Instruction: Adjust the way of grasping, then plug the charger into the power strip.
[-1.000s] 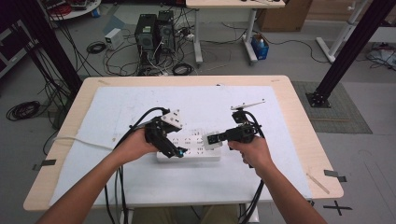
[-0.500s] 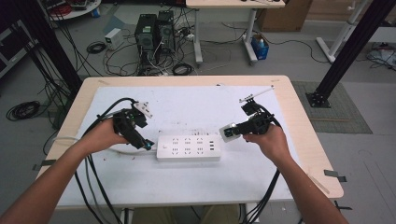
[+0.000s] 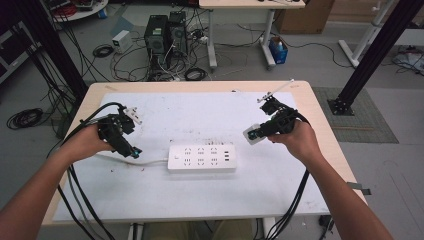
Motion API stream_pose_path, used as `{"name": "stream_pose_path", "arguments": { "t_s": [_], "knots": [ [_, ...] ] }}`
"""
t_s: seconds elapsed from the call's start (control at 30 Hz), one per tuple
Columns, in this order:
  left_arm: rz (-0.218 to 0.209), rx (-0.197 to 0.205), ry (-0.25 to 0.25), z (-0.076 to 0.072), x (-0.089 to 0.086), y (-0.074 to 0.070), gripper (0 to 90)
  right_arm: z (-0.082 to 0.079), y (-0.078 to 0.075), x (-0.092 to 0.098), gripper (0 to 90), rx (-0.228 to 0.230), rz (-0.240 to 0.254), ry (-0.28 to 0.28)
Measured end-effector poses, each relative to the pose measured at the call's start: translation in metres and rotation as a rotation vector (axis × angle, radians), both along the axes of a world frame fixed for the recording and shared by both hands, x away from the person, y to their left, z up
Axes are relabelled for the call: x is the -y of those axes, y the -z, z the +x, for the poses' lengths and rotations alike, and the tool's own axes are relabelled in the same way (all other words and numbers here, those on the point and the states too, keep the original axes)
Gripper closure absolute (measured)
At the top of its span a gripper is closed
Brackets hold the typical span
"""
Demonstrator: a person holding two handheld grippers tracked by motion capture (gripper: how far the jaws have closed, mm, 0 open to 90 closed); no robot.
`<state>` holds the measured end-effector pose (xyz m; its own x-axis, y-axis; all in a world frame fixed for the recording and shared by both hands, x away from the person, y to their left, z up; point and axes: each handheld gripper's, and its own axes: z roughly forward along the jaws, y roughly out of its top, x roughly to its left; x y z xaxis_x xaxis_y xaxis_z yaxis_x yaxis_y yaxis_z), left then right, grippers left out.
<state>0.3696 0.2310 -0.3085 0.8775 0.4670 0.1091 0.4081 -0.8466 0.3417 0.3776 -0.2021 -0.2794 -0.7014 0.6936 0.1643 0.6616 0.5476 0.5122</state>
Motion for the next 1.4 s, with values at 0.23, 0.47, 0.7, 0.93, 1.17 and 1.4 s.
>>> {"name": "stream_pose_path", "arguments": {
  "t_s": [0.23, 0.47, 0.7, 0.93, 1.17, 1.4],
  "knots": [
    [0.021, -0.002, -0.025, 0.001, -0.011, 0.003, 18.3, 0.003, -0.003, 0.002, 62.7, 0.008, -0.056, -0.021],
    [-0.017, 0.004, -0.047, -0.002, -0.013, 0.002, 18.3, 0.002, -0.002, -0.007, 62.6, 0.008, -0.104, -0.072],
    [-0.014, 0.011, -0.049, -0.002, -0.015, 0.002, 18.3, 0.002, -0.007, -0.016, 62.6, 0.012, -0.122, -0.106],
    [0.003, 0.018, -0.041, 0.001, -0.015, 0.005, 18.3, 0.004, -0.014, -0.027, 62.6, 0.024, -0.142, -0.165],
    [-0.022, 0.01, -0.049, 0.005, -0.016, 0.011, 18.3, 0.015, -0.011, -0.053, 62.6, 0.016, -0.18, -0.24],
    [-0.039, 0.013, -0.049, 0.003, -0.019, 0.018, 18.3, 0.026, -0.009, -0.07, 62.6, 0.014, -0.191, -0.287]
  ]
}}
